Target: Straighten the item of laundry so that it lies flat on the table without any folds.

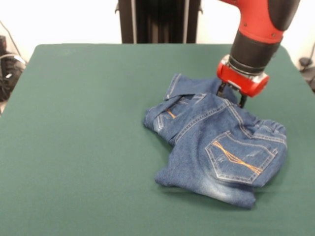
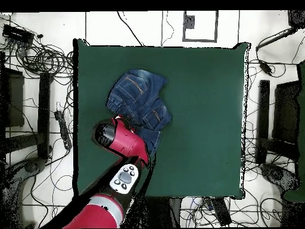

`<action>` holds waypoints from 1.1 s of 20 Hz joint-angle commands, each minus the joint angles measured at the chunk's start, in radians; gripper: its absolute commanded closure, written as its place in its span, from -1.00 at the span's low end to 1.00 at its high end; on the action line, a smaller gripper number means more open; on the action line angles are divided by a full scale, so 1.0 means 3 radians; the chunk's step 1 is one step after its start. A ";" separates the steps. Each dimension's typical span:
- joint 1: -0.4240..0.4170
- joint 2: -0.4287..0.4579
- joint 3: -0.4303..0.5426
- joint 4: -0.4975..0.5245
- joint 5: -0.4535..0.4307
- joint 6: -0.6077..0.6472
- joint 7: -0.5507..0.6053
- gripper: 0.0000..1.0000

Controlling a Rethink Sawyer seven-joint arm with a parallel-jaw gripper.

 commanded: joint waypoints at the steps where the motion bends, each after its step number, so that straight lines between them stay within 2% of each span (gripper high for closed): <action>1: -0.0190 0.0120 0.0743 0.0258 -0.0034 -0.0432 0.0592 -1.00; 3: -0.0185 0.0019 0.0676 0.0260 -0.0056 -0.0431 0.0600 -1.00; 6: -0.0109 -0.0127 0.0471 0.0188 -0.0063 -0.0138 0.0612 -1.00; 11: 0.0009 -0.0243 0.0214 0.0071 -0.0074 0.0127 0.0704 -1.00; 18: 0.0069 -0.0351 0.0140 0.0102 -0.0062 0.0175 0.0738 -1.00; 22: 0.0076 -0.0400 0.0159 0.0190 -0.0048 0.0047 0.0732 -1.00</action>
